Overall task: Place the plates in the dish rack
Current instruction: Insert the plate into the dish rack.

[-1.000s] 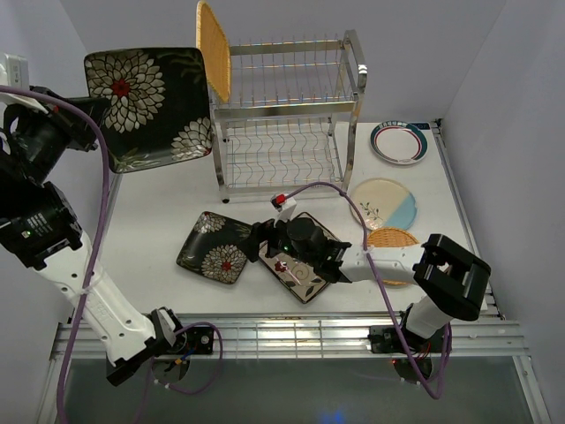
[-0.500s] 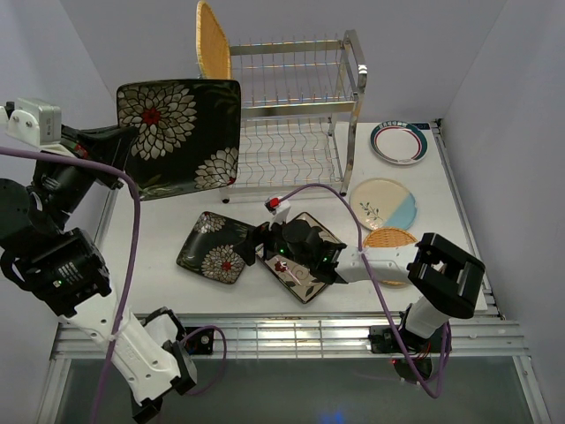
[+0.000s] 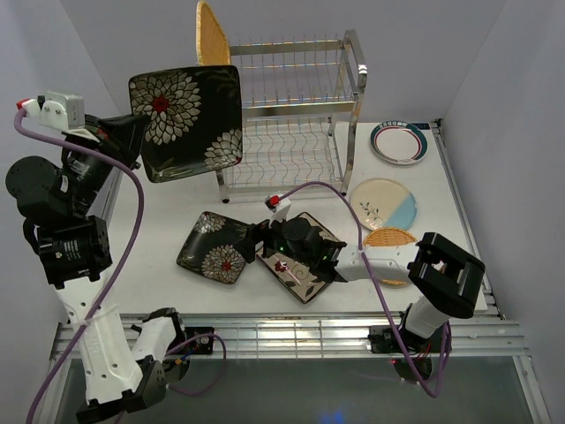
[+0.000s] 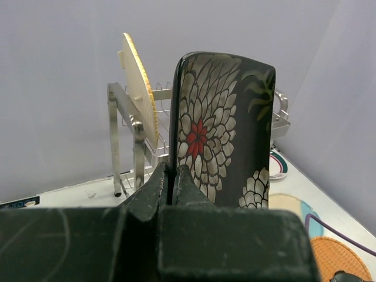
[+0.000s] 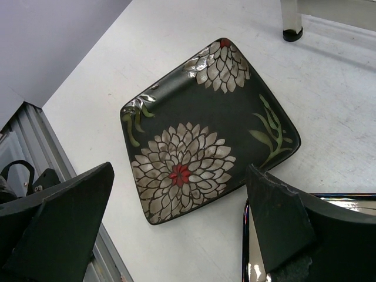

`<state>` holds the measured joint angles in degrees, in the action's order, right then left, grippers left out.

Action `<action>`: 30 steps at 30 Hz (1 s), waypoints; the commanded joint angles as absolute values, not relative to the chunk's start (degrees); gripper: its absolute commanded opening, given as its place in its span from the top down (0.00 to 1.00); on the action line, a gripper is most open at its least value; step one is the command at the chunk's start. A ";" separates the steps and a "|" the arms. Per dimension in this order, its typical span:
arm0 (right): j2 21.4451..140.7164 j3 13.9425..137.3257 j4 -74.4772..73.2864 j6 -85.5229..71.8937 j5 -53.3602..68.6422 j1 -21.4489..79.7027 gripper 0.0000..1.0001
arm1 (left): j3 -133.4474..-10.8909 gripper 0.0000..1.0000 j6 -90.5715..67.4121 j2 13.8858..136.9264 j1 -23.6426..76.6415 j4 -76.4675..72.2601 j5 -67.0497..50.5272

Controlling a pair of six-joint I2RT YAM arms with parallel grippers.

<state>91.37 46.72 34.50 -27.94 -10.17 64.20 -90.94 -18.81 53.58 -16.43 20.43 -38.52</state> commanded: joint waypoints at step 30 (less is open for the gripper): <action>89.56 48.25 34.63 -27.33 -13.71 64.16 0.02 | -113.01 1.00 -16.79 68.63 -9.58 16.35 -19.60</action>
<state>91.72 48.84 32.99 -28.05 -11.77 64.18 -108.25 -14.44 67.55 -9.63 23.38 -23.99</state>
